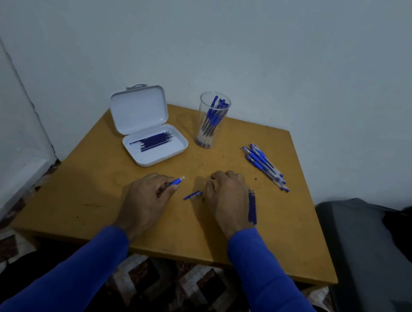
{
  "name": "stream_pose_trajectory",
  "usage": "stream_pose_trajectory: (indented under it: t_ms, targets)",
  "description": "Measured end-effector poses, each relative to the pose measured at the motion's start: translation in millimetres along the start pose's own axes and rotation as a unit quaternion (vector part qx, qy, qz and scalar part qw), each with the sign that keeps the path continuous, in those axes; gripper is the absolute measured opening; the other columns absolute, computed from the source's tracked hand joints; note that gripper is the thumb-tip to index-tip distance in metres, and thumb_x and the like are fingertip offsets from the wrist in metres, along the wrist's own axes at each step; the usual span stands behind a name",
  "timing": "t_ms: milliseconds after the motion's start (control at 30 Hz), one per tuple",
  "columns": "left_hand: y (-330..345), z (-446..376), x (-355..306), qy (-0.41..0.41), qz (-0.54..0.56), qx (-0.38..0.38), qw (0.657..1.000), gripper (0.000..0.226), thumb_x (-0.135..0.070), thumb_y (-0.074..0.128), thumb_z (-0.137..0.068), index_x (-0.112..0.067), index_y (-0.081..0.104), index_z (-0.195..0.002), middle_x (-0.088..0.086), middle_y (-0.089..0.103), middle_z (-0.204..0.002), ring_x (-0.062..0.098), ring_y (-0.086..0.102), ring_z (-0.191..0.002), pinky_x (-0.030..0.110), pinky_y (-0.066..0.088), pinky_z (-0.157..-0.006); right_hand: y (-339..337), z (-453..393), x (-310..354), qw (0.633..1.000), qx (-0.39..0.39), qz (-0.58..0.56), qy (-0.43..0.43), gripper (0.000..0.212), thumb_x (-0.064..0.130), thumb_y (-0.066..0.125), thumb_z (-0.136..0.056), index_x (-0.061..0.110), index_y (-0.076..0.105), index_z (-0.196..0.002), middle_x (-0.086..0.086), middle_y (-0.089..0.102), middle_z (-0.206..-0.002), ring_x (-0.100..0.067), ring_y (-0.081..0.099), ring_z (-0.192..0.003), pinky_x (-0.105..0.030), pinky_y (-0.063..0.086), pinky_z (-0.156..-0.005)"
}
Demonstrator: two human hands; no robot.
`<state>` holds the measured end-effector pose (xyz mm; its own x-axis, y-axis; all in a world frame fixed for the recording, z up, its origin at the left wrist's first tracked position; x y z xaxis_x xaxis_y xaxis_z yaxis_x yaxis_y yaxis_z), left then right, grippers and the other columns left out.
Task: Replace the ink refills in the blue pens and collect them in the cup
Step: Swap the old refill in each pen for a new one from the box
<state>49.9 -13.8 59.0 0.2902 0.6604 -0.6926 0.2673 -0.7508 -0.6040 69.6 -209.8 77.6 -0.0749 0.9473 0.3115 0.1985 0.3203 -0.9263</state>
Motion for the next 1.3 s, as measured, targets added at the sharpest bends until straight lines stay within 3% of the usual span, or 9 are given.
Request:
stream_pose_trajectory:
  t_ms: [233, 400, 600, 767, 1067, 1300]
  targets:
    - [-42.7, -13.9, 20.9, 0.053, -0.011, -0.067, 0.996, 0.015, -0.015, 0.073, -0.092, -0.008, 0.075, -0.106, -0.004, 0.067, -0.081, 0.004, 0.059, -0.070, 0.014, 0.047, -0.063, 14.9, -44.5, 69.7, 0.996, 0.005, -0.026, -0.088, 0.026, 0.027, 0.049, -0.105, 0.018, 0.068, -0.119, -0.003, 0.064, -0.108, -0.020, 0.050, -0.103, -0.038, 0.048, -0.091]
    - [-59.6, -27.4, 51.4, 0.013, -0.086, -0.066, 0.994, 0.018, -0.017, 0.074, -0.092, -0.007, 0.076, -0.107, 0.000, 0.071, -0.084, 0.002, 0.054, -0.069, 0.006, 0.034, -0.063, 39.2, -74.6, 118.4, 0.986, 0.022, -0.025, -0.163, 0.025, 0.013, 0.054, -0.100, 0.015, 0.073, -0.117, -0.007, 0.069, -0.106, -0.027, 0.054, -0.104, -0.042, 0.051, -0.085]
    - [-73.7, -34.0, 82.2, -0.046, -0.086, -0.064, 0.993, 0.017, -0.021, 0.069, -0.095, -0.011, 0.076, -0.108, -0.001, 0.068, -0.083, 0.009, 0.056, -0.071, 0.018, 0.043, -0.063, 76.2, -107.3, 157.8, 0.968, 0.102, 0.034, -0.225, 0.028, 0.007, 0.062, -0.094, 0.014, 0.070, -0.120, -0.009, 0.066, -0.115, -0.026, 0.052, -0.116, -0.040, 0.053, -0.091]
    - [-76.2, -33.4, 99.8, -0.074, -0.056, -0.065, 0.994, 0.019, -0.029, 0.064, -0.099, -0.019, 0.074, -0.112, -0.009, 0.065, -0.089, 0.002, 0.057, -0.080, 0.012, 0.040, -0.070, 94.3, -123.6, 169.6, 0.952, 0.137, 0.088, -0.259, 0.028, 0.005, 0.056, -0.095, 0.012, 0.068, -0.120, -0.010, 0.064, -0.117, -0.026, 0.052, -0.112, -0.033, 0.047, -0.087]
    - [-76.8, -30.6, 99.6, -0.080, -0.049, -0.078, 0.993, 0.015, -0.027, 0.065, -0.098, -0.021, 0.075, -0.107, -0.010, 0.063, -0.082, 0.003, 0.056, -0.076, 0.018, 0.044, -0.068, 107.6, -126.0, 168.0, 0.952, 0.143, 0.069, -0.262, 0.027, 0.004, 0.062, -0.093, 0.011, 0.067, -0.119, -0.012, 0.063, -0.117, -0.027, 0.054, -0.110, -0.038, 0.050, -0.092]
    - [-72.5, -32.5, 105.1, -0.076, -0.064, -0.063, 0.993, 0.020, -0.029, 0.063, -0.099, -0.021, 0.074, -0.113, -0.008, 0.066, -0.087, 0.006, 0.058, -0.079, 0.023, 0.048, -0.071, 110.7, -128.0, 171.2, 0.944, 0.165, 0.061, -0.279, 0.022, 0.010, 0.064, -0.095, 0.015, 0.065, -0.117, -0.010, 0.055, -0.120, -0.026, 0.051, -0.108, -0.034, 0.049, -0.089]
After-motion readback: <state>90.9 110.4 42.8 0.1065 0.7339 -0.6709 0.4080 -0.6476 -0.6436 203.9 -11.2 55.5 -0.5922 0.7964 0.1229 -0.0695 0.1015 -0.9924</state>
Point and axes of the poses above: each hand's wrist, its own z-axis away from the middle knuckle, its own y-axis out of the palm, x = y × z, the point moved 10 cm from there along -z, towards the middle knuckle
